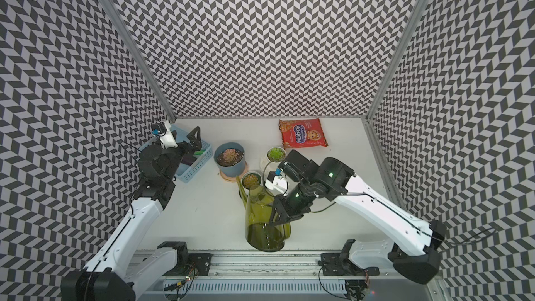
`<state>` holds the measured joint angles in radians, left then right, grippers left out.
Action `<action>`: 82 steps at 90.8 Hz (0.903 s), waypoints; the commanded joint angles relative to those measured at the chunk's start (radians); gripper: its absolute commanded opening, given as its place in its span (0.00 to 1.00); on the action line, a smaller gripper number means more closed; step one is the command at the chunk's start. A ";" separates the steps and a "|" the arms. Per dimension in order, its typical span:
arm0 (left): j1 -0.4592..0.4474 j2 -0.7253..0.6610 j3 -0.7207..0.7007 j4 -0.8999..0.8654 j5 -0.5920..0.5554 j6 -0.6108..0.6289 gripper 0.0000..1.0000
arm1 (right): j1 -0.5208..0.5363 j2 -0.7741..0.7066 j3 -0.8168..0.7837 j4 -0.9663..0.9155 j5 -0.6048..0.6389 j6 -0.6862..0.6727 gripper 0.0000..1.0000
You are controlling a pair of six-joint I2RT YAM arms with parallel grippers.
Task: Water the succulent around the soil edge
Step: Water the soil of the potted plant with water, then place the watering can at the center of the board.
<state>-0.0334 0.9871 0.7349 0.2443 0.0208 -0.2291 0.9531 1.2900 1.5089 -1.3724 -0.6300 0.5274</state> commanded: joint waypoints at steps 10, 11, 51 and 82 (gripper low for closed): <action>-0.007 -0.025 0.004 0.000 0.001 0.007 1.00 | -0.029 0.048 0.054 0.047 -0.030 -0.039 0.00; -0.007 -0.025 0.005 -0.002 0.002 0.007 1.00 | -0.033 0.049 0.057 0.047 -0.031 -0.042 0.00; -0.011 -0.037 0.037 -0.027 0.038 0.008 1.00 | -0.283 0.058 0.077 0.048 0.074 -0.155 0.00; -0.019 -0.034 0.037 -0.022 0.067 -0.002 1.00 | -0.344 -0.095 0.003 0.047 0.528 -0.130 0.00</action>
<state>-0.0456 0.9703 0.7357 0.2211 0.0578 -0.2295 0.6106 1.2766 1.5524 -1.3621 -0.2893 0.3927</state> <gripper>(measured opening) 0.999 0.273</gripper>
